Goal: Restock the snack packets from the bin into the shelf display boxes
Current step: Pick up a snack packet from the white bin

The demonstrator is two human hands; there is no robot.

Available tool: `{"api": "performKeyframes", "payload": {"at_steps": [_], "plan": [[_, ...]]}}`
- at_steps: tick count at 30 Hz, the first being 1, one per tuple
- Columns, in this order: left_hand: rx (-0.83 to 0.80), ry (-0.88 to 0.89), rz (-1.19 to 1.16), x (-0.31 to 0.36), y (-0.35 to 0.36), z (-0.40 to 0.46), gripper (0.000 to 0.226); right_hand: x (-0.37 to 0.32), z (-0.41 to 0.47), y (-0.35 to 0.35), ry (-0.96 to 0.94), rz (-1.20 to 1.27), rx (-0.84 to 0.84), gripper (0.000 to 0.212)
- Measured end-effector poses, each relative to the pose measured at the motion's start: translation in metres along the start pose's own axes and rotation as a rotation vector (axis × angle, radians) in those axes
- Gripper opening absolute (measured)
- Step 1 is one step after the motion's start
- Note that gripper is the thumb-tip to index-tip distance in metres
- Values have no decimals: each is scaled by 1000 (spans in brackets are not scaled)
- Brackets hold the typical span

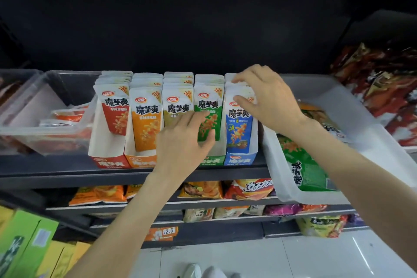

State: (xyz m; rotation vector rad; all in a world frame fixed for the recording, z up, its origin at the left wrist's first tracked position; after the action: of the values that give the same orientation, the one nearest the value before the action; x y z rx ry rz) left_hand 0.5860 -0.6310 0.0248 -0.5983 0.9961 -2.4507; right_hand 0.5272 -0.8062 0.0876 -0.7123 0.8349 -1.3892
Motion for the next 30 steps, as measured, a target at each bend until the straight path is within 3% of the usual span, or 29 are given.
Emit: {"api": "performKeyframes", "payload": {"at_steps": [2, 5, 10, 12, 14, 18, 22, 27, 30], "plan": [[49, 220, -222, 23, 2, 4, 26, 19, -36, -22, 51, -10, -2, 23], [-37, 472, -407, 62, 16, 14, 22, 66, -95, -38, 208, 9, -141, 16], [-98, 906, -323, 135, 48, 49, 21, 124, -165, -45, 373, -114, -486, 32], [-213, 1059, -220, 160, 71, 63, 25, 135, -179, -40, 350, -162, -596, 44], [-389, 1158, -78, 179, 97, 69, 40, 142, -185, -35, 323, -171, -673, 42], [-651, 1209, 238, 202, 136, 62, 74, 149, -187, -27, 293, -107, -751, 42], [-721, 1150, 163, 217, 146, 52, 70, 154, -184, -35, 319, -70, -687, 36], [-573, 1070, -39, 224, 129, 63, 46, 154, -185, -79, 534, 83, -481, 20], [-199, 942, -273, 221, 101, 83, 29, 142, -190, -120, 549, 32, -104, 20]]}}
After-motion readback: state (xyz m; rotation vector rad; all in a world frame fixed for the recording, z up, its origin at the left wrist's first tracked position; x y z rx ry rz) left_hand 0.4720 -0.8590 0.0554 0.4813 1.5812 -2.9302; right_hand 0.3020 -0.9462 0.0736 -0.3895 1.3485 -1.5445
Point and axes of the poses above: each hand's wrist, its own z-axis towards the middle knuckle, its own y-axis out of the palm, x = y × z, the point moved 4 cm from there along z, towards the middle knuckle, and after that the axes turned 2 degrees about -y, right-handed, at the moved point
